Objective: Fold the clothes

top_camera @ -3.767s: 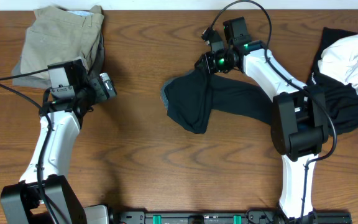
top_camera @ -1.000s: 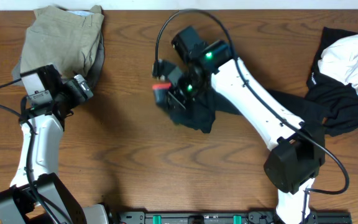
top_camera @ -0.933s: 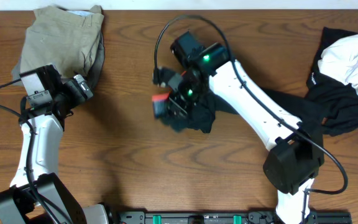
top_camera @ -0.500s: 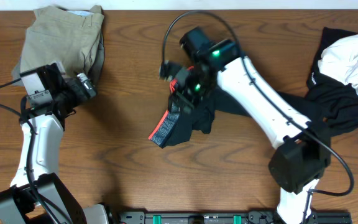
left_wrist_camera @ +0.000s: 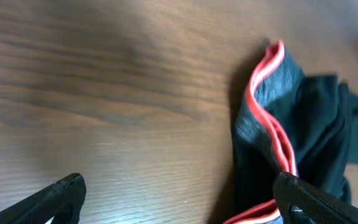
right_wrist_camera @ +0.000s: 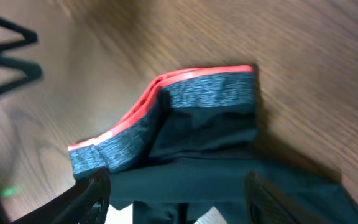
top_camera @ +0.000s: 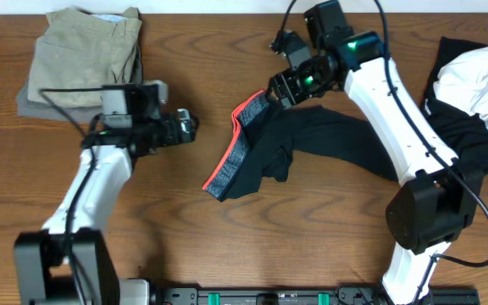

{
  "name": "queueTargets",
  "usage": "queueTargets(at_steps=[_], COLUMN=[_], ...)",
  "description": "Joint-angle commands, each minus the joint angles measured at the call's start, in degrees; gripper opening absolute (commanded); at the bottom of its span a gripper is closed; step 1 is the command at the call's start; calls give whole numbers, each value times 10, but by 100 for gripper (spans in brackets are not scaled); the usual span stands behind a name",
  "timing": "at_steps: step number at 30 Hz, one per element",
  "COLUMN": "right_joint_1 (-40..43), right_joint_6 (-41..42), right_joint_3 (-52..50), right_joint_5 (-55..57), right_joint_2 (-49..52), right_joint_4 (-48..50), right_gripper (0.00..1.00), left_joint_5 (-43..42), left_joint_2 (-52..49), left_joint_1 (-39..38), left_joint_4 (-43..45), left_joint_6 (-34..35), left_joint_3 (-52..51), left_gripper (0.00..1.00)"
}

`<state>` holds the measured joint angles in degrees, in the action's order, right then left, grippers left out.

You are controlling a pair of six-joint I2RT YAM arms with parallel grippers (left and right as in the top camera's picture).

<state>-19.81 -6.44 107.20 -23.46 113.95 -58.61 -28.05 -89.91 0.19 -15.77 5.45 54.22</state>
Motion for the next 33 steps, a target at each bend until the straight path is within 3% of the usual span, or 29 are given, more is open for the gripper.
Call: queueTargets(at_steps=[1,5,14,22,33], right_joint_1=[11,22,39,44,44], right_joint_6=[10,11,10,10,-1], right_joint_3=[11,10,9,9,8], right_joint_5=[4,6,8,10,10], right_joint_2=[-13,-13,-13,-13,-13], right_joint_4=[10,21,21,21,9], right_gripper=[67,67,69,69,69], left_joint_5=[4,5,6,6,32], left_joint_2=[-42,-106,-212,-219,-258], left_joint_1=[-24,-45,-98,-133,-171], left_joint_4=[30,26,-197,-245,-247], left_joint_6=[-24,-27,-131,-164,-170], left_joint_3=[12,63,250,255,255], left_gripper=[98,98,98,98,98])
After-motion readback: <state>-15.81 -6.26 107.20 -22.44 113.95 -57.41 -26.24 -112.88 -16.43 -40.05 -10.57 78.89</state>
